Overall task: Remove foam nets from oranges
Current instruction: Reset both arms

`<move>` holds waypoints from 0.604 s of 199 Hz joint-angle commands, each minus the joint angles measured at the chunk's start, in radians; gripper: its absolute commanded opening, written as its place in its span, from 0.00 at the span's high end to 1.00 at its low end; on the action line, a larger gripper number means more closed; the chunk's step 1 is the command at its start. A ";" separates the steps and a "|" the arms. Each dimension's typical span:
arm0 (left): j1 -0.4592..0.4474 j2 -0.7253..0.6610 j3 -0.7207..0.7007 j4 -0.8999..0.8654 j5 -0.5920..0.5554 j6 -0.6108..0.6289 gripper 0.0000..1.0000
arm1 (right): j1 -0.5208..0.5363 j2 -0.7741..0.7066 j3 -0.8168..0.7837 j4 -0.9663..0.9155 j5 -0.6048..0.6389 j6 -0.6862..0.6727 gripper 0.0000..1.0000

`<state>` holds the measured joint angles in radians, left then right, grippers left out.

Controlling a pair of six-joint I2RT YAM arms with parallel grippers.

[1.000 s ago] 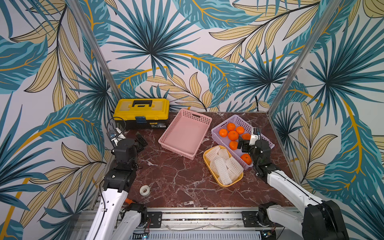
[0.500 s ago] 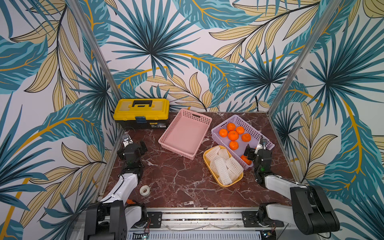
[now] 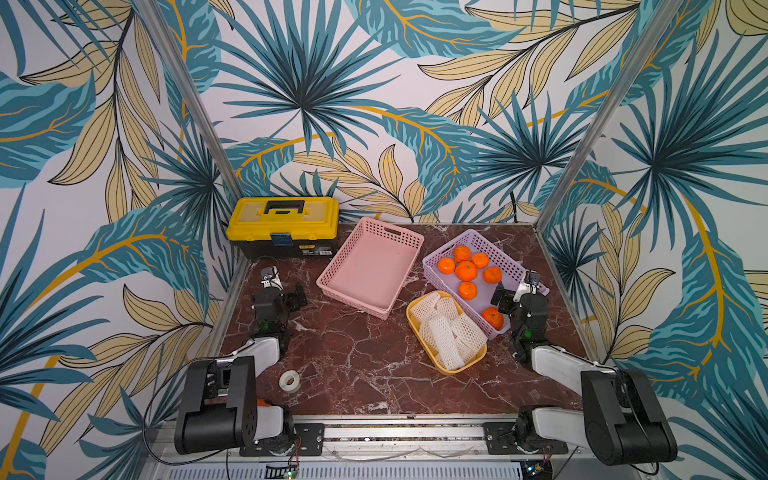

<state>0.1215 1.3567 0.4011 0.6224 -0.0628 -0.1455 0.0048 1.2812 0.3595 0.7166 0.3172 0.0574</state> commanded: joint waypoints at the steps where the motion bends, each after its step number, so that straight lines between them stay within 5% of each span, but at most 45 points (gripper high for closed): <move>1: 0.009 0.025 -0.046 0.163 0.069 -0.002 0.00 | -0.005 -0.044 -0.009 -0.081 -0.061 0.010 0.00; 51: -0.035 0.105 -0.063 0.269 0.112 0.073 0.00 | -0.005 -0.021 -0.100 0.167 -0.167 -0.044 0.00; 86: -0.040 0.140 -0.065 0.305 0.121 0.085 0.00 | -0.005 0.138 -0.127 0.383 -0.157 -0.052 0.00; 120: -0.039 0.144 -0.052 0.287 0.120 0.086 0.00 | -0.007 0.217 -0.104 0.411 -0.177 -0.057 0.00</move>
<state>0.0856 1.4975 0.3481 0.8783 0.0463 -0.0753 0.0021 1.4651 0.2562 1.0485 0.1738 0.0124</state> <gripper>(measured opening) 0.995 0.994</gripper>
